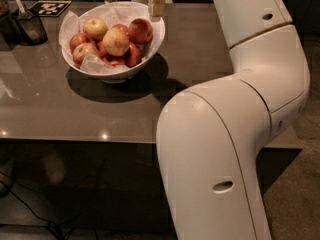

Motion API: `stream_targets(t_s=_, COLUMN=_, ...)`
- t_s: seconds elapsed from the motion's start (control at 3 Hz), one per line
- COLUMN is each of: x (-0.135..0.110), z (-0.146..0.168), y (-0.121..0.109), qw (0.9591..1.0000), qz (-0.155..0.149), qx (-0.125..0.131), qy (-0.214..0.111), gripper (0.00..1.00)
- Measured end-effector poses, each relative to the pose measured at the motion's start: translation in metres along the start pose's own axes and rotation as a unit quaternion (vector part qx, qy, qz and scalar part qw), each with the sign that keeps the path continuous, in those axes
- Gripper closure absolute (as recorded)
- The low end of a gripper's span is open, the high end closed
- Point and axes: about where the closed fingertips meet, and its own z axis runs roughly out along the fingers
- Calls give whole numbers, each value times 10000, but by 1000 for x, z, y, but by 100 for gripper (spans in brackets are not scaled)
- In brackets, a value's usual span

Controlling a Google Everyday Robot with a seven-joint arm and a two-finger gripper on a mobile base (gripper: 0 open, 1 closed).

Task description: Pick apple from white bowl

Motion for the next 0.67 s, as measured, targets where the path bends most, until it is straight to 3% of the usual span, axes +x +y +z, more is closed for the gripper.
stream_targets(t_s=0.67, x=-4, z=28, y=-4, qw=9997, qz=218, qx=6, qy=-107, gripper=0)
